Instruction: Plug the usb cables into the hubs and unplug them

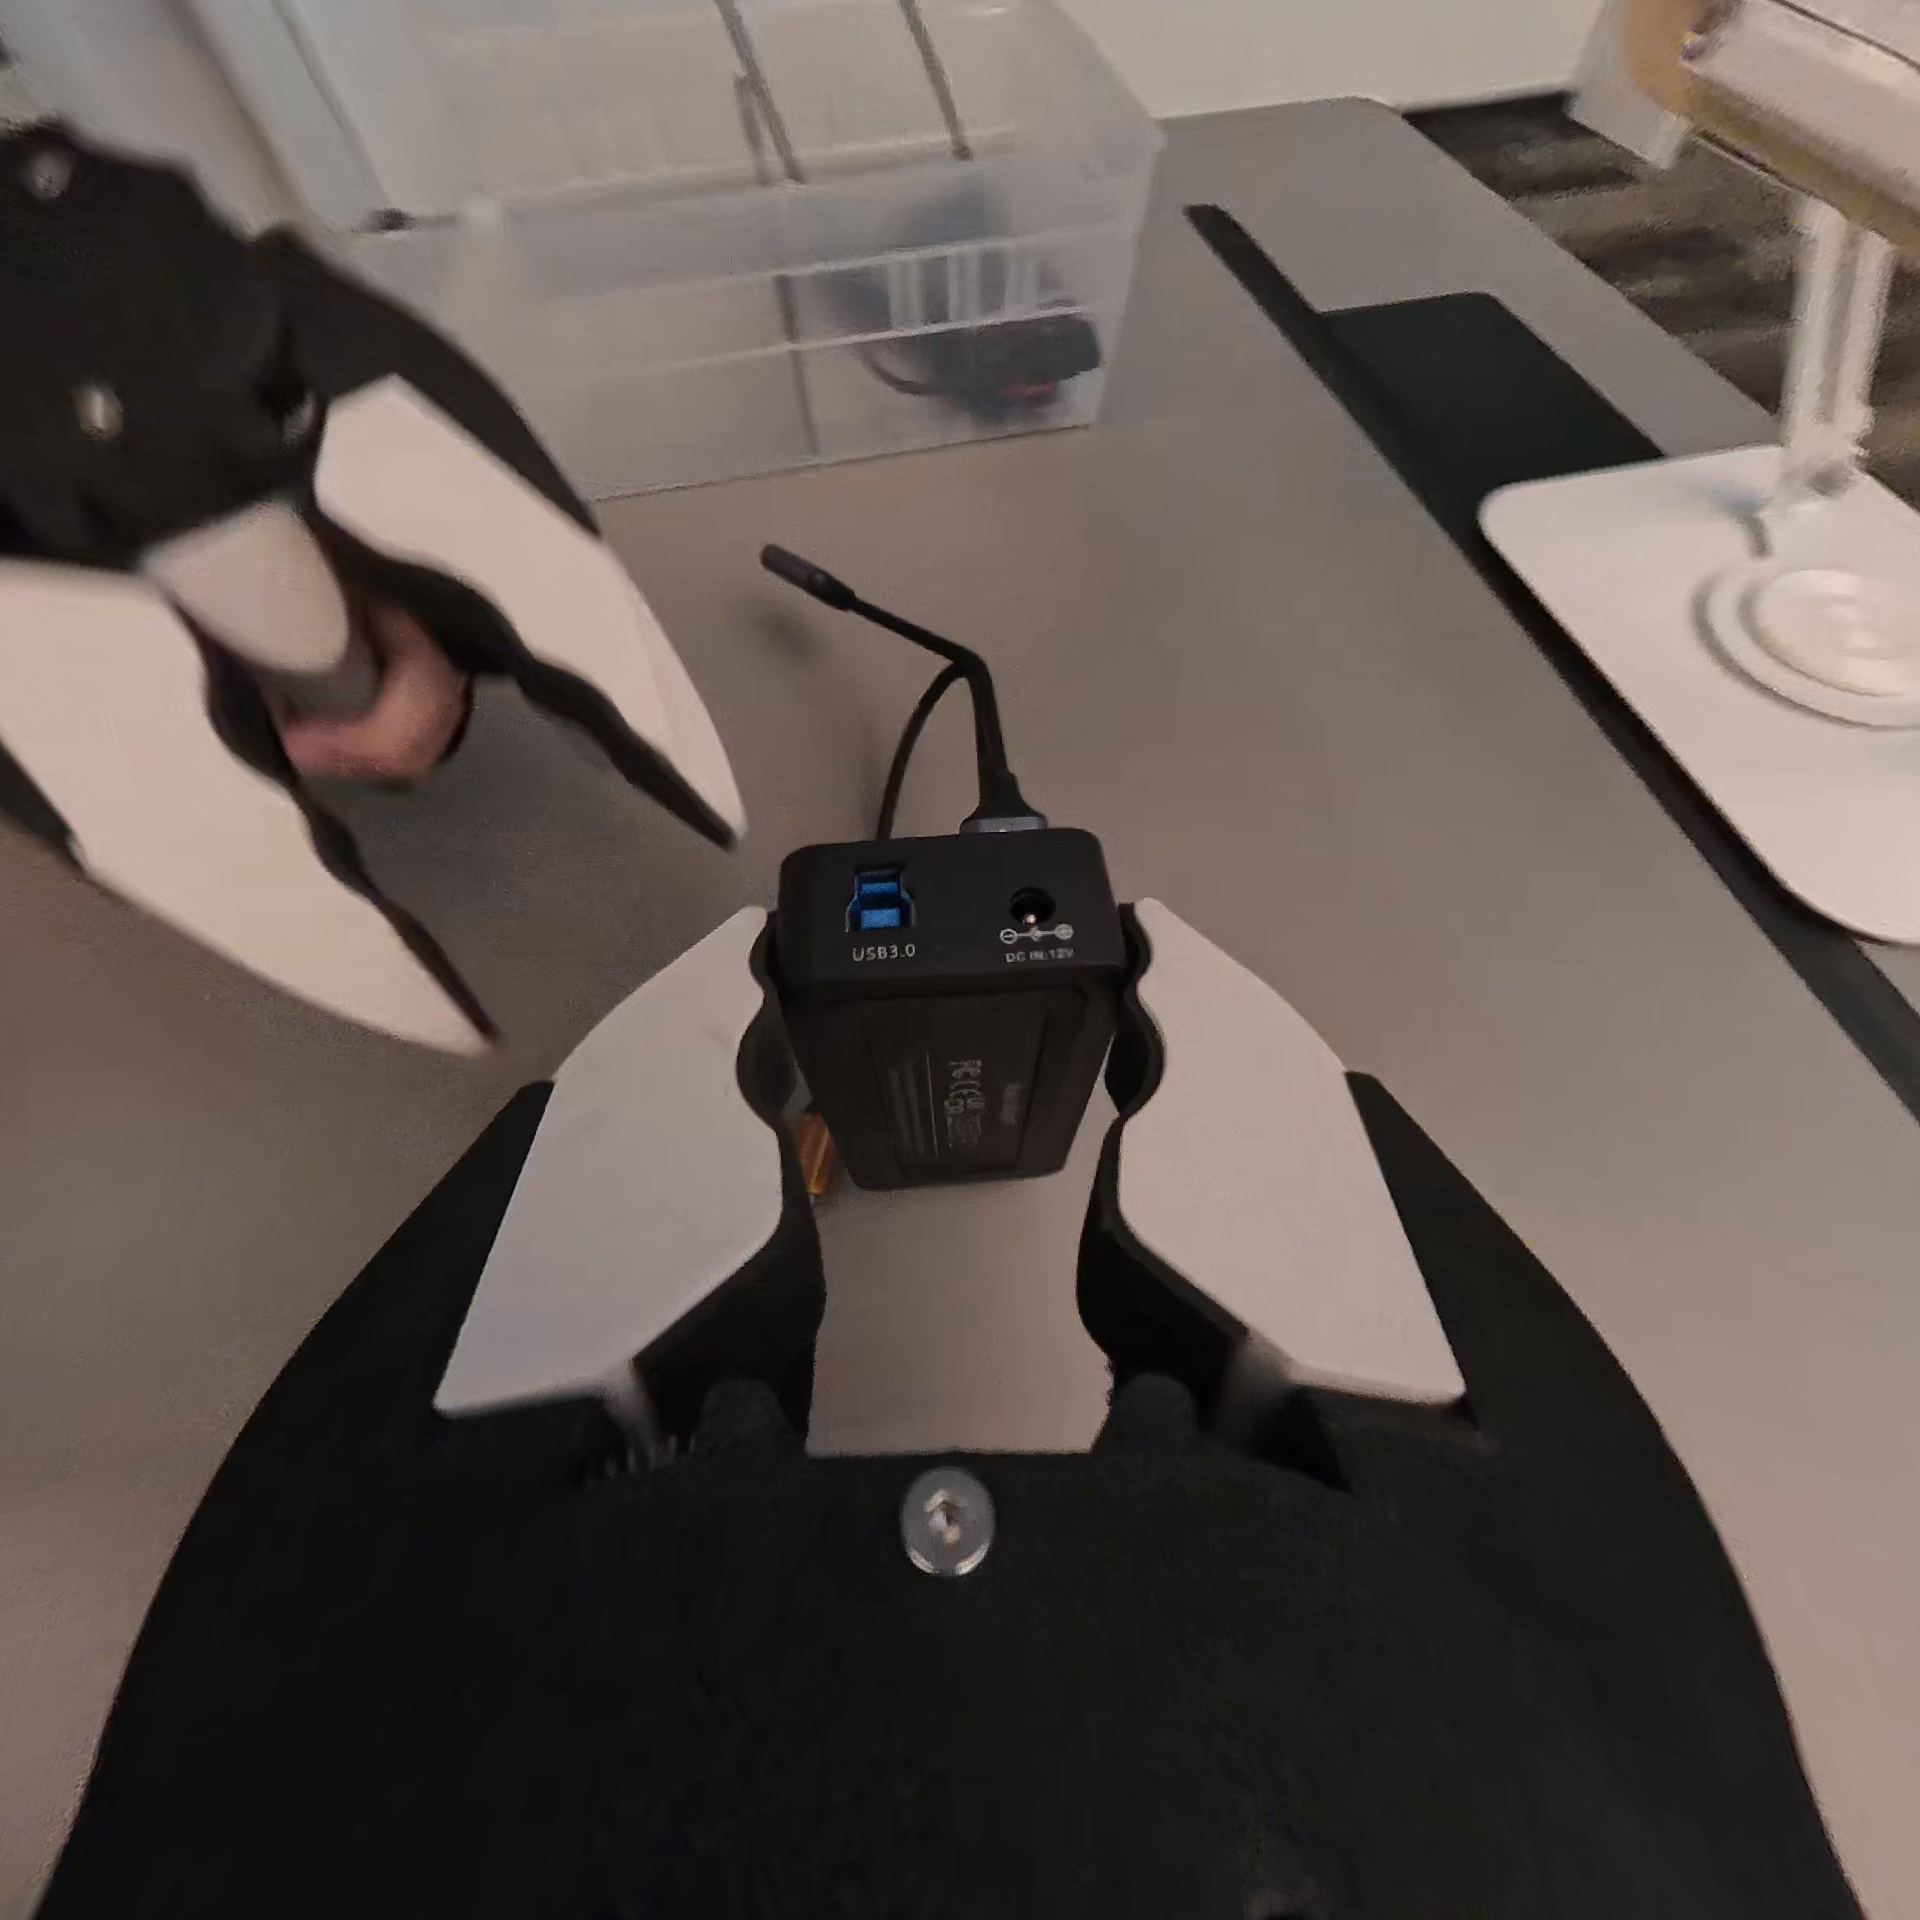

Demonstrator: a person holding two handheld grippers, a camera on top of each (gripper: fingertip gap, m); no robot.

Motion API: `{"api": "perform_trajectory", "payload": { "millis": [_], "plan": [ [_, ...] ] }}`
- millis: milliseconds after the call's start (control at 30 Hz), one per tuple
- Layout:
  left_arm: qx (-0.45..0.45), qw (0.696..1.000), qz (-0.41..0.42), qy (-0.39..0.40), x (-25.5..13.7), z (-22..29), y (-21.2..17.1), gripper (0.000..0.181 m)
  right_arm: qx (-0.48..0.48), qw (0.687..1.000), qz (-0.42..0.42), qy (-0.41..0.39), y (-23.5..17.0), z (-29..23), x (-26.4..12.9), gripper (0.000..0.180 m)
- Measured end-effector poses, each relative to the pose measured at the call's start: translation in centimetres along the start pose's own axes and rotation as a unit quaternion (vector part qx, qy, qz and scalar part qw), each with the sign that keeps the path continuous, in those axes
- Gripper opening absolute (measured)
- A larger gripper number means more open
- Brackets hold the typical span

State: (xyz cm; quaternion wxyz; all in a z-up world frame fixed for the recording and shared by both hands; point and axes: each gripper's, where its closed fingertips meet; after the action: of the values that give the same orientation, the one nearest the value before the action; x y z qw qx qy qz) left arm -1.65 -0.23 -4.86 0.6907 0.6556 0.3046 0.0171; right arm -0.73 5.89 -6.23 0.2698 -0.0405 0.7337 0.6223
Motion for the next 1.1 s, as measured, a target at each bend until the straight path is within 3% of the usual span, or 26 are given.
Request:
{"api": "perform_trajectory", "payload": {
  "millis": [200, 333, 400, 500, 833, 933, 1100],
  "plan": [
    [0.145, 0.976, -0.012, -0.160, -3.8, 0.7, 3.1, 0.048, -0.048, 0.969, 0.071, 0.233, -1.1, -6.8, -0.8, 0.059],
    [0.242, 0.930, -0.056, -0.272, -3.1, 2.3, 1.2, 0.037, -0.090, 0.939, 0.079, 0.322, -1.9, -10.2, -0.5, 0.059],
    [0.278, 0.910, -0.061, -0.300, -2.4, 3.4, 0.4, 0.042, -0.112, 0.921, 0.099, 0.359, -1.9, -11.6, -0.6, 0.059],
    [0.279, 0.887, -0.066, -0.362, -2.0, 5.7, -0.7, 0.038, -0.121, 0.914, 0.110, 0.372, -1.9, -12.0, -0.6, 0.059],
    [0.354, 0.864, -0.060, -0.353, 0.0, 6.7, -1.9, 0.037, -0.104, 0.900, 0.126, 0.404, -2.4, -12.5, -1.2, 0.061],
    [0.340, 0.869, -0.104, -0.344, 0.1, 5.8, -2.0, 0.028, -0.091, 0.914, 0.121, 0.377, -2.3, -11.3, -1.0, 0.064],
    [0.323, 0.904, -0.140, -0.244, 0.9, 2.0, -1.5, 0.027, -0.069, 0.945, 0.153, 0.281, -0.8, -7.9, -1.7, 0.076]
  ]
}}
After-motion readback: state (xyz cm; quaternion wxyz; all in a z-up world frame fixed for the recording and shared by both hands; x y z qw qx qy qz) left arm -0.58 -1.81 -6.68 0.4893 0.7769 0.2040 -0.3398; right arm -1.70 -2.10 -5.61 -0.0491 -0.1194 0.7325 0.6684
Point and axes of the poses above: each gripper's, where its closed fingertips meet, x out along the fingers, y out of its top, z = x × y across the jaws, and after that the axes turned 6 degrees about y, right-handed
